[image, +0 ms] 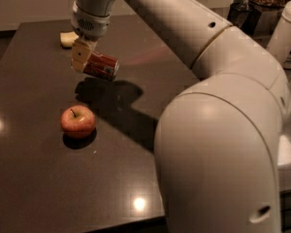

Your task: Place coke can upright

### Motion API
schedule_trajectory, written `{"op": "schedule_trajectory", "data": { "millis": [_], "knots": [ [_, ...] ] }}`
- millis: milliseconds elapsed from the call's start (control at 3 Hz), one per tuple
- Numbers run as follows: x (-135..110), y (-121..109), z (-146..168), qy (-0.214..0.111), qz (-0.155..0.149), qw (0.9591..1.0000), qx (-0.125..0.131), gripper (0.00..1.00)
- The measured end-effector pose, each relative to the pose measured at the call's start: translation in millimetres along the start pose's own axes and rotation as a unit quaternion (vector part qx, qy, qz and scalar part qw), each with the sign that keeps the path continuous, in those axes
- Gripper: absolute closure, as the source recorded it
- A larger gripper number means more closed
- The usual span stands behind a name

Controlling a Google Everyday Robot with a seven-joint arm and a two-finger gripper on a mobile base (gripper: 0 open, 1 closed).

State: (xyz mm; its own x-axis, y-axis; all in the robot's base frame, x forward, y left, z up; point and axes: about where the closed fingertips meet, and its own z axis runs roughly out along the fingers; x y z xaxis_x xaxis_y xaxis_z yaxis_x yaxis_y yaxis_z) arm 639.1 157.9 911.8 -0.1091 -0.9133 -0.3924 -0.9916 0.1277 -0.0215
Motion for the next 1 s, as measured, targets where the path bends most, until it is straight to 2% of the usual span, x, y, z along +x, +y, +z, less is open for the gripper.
{"op": "schedule_trajectory", "data": {
  "millis": [333, 667, 1000],
  "knots": [
    [-2.8, 24.6, -34.7, -0.086, -0.034, 0.9957, -0.010, 1.00],
    [2.7, 35.0, -47.5, -0.169, -0.026, 0.9849, -0.023, 1.00],
    [4.9, 30.7, -48.3, -0.220, -0.011, 0.9753, -0.016, 1.00]
  ]
}}
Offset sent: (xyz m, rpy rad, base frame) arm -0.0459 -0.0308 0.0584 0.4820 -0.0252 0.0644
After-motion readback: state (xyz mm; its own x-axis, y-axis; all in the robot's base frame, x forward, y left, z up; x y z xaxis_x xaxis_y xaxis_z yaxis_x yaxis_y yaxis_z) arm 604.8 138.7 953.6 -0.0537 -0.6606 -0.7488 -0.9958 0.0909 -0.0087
